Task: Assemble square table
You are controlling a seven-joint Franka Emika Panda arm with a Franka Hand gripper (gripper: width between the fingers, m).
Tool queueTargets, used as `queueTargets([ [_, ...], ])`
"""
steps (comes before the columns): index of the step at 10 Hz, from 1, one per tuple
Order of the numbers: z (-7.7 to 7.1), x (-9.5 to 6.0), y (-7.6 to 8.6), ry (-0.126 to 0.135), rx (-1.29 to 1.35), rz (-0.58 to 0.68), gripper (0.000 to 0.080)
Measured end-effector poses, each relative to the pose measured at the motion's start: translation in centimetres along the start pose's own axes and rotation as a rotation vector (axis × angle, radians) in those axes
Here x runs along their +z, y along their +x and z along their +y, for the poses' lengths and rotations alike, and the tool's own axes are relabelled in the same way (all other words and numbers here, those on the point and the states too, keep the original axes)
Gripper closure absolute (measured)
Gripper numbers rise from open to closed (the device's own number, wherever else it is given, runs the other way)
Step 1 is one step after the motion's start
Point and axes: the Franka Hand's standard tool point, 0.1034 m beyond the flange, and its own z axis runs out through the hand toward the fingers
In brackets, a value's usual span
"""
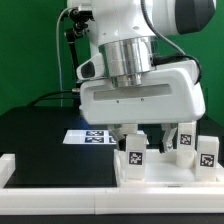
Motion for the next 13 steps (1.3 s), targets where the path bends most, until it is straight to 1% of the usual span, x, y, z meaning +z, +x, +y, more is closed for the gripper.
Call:
queueTargets([
  [1,-0.20,-0.23,0.28,-0.043,-0.235,0.001,0.0151],
  [3,-0.31,-0.14,0.21,-0.039,-0.222,0.000,0.0151],
  [4,-0.34,-0.13,0.19,-0.038,-0.195,0.000,0.0267],
  [5,-0.33,-0.12,0.18,-0.038,-0.141,0.001,0.0405],
  [6,0.13,-0.13,0.40,-0.043,-0.078,0.004,0.0405],
  [7,0.10,-0.11,0.37,-0.042,0.004,0.006,0.0502],
  [9,0.10,-0.09,0.38,-0.041,0.107,0.008,0.0503],
  [10,-0.04,-0.12,0.42,-0.034,0.320,0.009,0.0504],
  [11,-0.07,-0.07,0.38,-0.020,0.555,0.004,0.0504],
  [12,0.02,0.19,0.39,0.018,0.760,-0.022,0.0504],
  [13,0.19,0.17,0.61,0.060,0.899,-0.051,0.0505],
])
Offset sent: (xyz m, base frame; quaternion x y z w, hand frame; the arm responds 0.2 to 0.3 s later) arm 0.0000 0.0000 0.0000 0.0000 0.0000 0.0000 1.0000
